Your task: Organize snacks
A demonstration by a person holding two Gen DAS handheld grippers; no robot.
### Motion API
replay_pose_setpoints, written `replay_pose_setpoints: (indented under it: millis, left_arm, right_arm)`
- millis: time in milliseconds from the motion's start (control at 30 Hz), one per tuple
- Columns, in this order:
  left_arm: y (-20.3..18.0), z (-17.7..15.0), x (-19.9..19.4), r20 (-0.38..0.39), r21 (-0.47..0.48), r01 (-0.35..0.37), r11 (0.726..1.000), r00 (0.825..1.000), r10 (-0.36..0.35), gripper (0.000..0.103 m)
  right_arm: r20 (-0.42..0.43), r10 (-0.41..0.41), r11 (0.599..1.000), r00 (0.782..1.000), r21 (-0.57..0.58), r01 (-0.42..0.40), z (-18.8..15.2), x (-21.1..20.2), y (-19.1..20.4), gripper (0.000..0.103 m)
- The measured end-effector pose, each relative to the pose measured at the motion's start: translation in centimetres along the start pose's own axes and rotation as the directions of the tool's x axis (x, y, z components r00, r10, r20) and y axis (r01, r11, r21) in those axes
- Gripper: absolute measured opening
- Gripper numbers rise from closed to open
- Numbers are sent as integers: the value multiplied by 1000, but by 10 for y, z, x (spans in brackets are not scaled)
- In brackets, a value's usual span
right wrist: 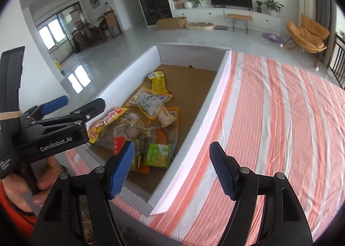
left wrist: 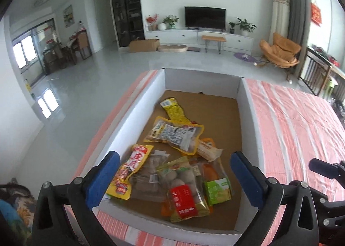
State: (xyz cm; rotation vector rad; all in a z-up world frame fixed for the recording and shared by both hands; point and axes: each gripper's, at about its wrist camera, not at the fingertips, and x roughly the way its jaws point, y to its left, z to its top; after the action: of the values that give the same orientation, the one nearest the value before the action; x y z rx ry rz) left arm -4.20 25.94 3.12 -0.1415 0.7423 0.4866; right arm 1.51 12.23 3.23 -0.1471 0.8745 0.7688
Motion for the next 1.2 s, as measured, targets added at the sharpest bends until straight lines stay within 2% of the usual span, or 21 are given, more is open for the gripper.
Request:
replay_pose_setpoints:
  millis: [200, 567, 700, 900, 1200]
  left_arm:
    - [3, -4, 1, 53, 26, -123, 992, 991, 122, 101]
    - [10, -5, 1, 77, 25, -142, 990, 987, 140, 102]
    - [11, -5, 7, 62, 26, -179, 983, 982, 177, 102]
    - [22, -6, 14, 19, -2, -154, 988, 988, 154, 102]
    - [35, -2, 12, -17, -36, -79, 996, 997, 79, 103]
  right_arm:
    - [23, -16, 1000, 1000, -9, 16, 6, -3, 1, 75]
    - [8, -20, 999, 1000, -34, 20, 7, 5, 14, 75]
    - [5, -29, 999, 1000, -41, 29, 8, 6, 17, 75]
    - [-5, -36, 998, 999, -55, 36, 9, 9, 23, 75]
    - [-1, -65, 995, 998, -80, 65, 15, 9, 35, 75]
